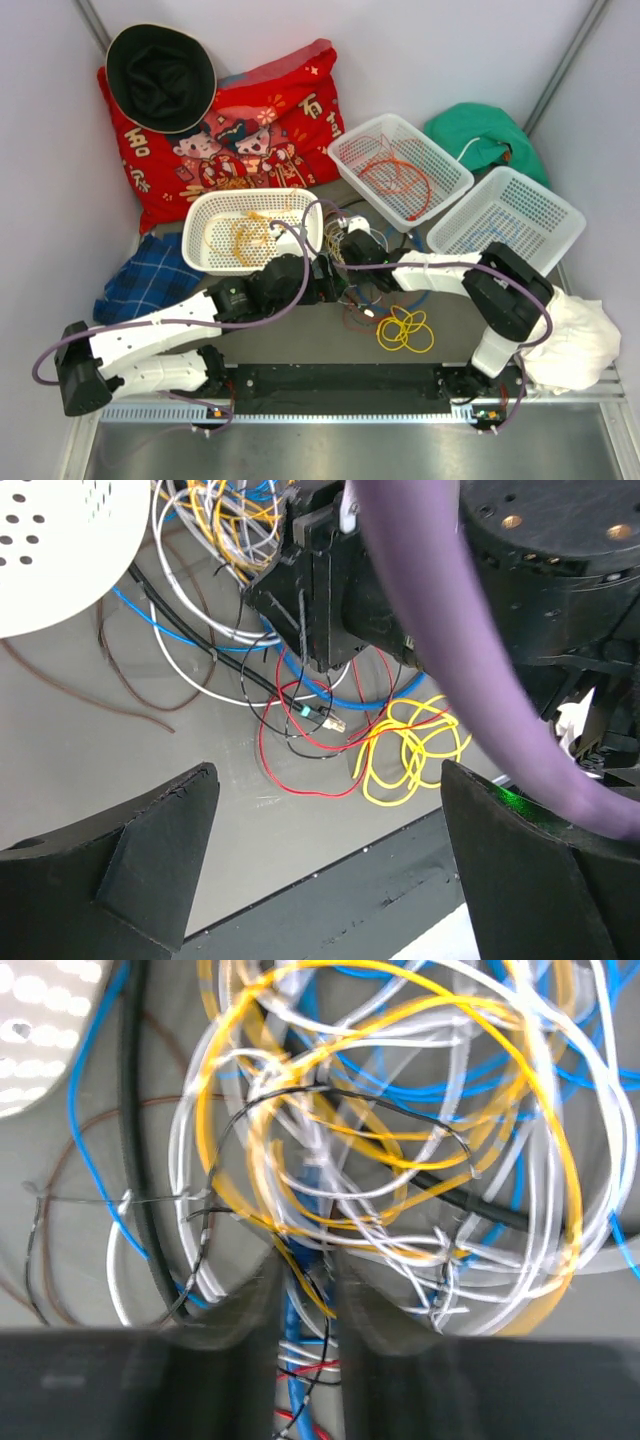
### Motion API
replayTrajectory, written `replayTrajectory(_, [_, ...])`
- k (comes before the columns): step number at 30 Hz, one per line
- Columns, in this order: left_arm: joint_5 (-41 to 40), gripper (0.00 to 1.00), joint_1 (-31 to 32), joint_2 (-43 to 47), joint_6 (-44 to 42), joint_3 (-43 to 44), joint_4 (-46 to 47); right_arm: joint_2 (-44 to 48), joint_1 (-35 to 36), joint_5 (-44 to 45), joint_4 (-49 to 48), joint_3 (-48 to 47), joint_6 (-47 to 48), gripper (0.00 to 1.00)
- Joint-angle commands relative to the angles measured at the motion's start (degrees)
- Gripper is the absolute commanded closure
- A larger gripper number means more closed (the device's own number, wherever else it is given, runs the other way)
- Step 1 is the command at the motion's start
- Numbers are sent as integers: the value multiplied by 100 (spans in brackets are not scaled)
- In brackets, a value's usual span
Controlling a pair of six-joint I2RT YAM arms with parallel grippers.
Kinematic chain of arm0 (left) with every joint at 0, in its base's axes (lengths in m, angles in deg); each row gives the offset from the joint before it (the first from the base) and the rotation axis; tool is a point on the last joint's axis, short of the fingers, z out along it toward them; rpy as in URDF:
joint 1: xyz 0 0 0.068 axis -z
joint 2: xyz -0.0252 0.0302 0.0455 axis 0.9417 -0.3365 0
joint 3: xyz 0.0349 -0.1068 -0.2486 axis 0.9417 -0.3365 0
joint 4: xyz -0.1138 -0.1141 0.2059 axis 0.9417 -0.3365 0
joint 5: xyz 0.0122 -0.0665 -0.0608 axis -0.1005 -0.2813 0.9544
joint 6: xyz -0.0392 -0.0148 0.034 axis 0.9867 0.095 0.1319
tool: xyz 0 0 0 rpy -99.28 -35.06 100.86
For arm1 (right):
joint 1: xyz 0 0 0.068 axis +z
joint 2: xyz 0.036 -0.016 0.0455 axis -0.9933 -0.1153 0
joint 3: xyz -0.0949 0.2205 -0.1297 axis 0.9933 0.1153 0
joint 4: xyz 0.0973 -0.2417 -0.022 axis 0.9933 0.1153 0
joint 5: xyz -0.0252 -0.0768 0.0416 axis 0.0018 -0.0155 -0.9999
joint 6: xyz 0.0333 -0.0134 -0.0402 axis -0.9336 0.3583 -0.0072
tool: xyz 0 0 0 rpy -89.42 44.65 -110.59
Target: Untangle the cables
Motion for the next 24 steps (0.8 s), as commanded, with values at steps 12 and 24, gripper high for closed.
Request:
replayTrajectory(12, [-195, 4, 5, 339, -148, -48, 396, 2119, 115, 244, 1756, -73, -23, 100])
replayTrajectory(24, [16, 5, 5, 365, -148, -355, 976, 3402, 115, 113, 2653, -680, -216, 100])
